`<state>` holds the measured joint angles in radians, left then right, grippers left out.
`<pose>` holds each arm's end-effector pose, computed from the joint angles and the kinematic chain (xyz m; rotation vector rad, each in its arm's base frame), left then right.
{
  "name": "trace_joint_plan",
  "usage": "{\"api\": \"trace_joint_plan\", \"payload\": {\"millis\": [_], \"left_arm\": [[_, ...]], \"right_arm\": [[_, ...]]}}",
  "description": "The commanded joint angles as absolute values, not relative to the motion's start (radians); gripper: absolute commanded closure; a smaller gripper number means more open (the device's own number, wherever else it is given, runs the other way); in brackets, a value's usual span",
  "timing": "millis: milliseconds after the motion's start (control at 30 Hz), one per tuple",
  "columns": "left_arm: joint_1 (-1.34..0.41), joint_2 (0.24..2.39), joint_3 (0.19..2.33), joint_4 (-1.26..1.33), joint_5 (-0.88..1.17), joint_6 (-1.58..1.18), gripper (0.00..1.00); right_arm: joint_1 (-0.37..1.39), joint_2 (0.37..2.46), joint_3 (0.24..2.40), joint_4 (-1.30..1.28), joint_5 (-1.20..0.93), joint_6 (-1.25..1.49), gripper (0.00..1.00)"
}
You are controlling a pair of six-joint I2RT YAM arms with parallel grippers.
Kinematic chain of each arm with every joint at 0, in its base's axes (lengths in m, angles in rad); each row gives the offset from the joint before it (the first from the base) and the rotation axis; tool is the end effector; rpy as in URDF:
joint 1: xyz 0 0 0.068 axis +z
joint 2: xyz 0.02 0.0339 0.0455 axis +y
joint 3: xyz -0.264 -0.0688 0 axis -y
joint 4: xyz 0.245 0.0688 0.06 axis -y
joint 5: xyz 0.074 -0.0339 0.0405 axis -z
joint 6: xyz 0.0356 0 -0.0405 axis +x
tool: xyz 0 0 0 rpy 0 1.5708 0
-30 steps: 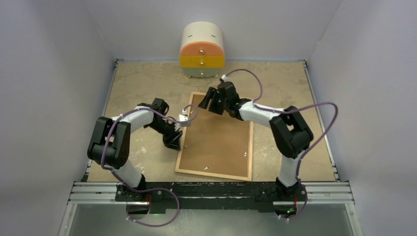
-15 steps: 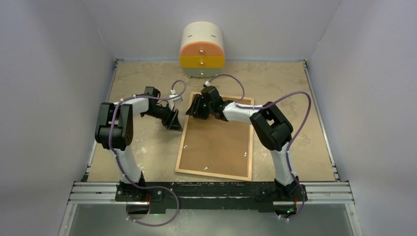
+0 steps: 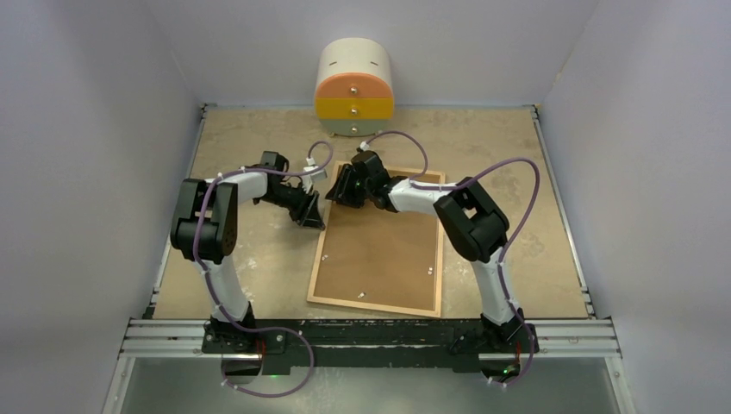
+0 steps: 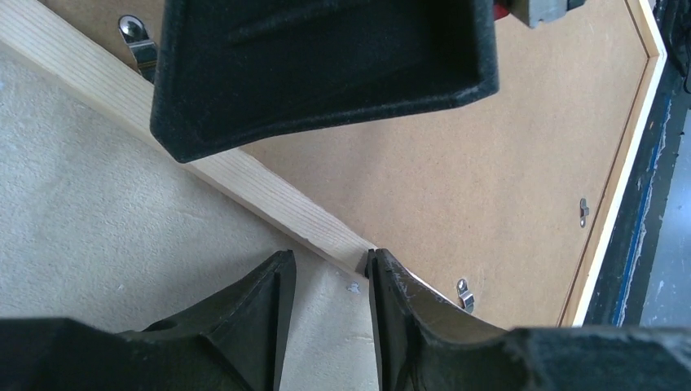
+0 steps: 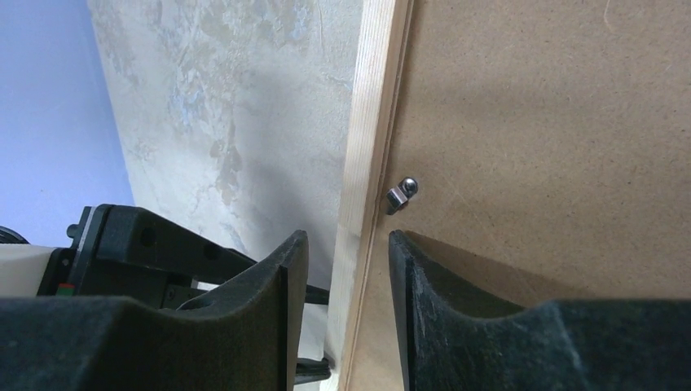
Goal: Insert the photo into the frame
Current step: Install the photo frame at the center of the board.
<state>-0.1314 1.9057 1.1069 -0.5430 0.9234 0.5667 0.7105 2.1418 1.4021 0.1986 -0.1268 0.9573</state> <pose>0.3357 -0.0730 0.1362 0.9864 2.2933 -1.1490 0.3593 0.3150 0.1585 0.2027 2.3106 1.0700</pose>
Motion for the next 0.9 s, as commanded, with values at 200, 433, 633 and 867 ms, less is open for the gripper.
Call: {"api": "trace_joint_plan", "payload": {"millis": [200, 433, 633, 867], "left_arm": [[-0.144, 1.936, 1.077, -0.541, 0.856, 0.596, 0.62], [-0.149, 1.939, 1.069, -0.541, 0.846, 0.603, 0.64], [-0.157, 1.939, 1.066, -0.546, 0.841, 0.607, 0.65], [-0.164, 1.943, 1.068, -0.549, 0.832, 0.615, 0.66]], "right_arm": [[0.709, 2.179, 1.431, 0.209, -0.106, 0.976, 0.58], [0.709, 2.188, 1.439, 0.209, -0.077, 0.963, 0.60], [0.709, 2.203, 1.453, 0.213, -0.068, 0.959, 0.61], [0.709, 2.224, 1.463, 0.222, -0.067, 0.951, 0.62]]}}
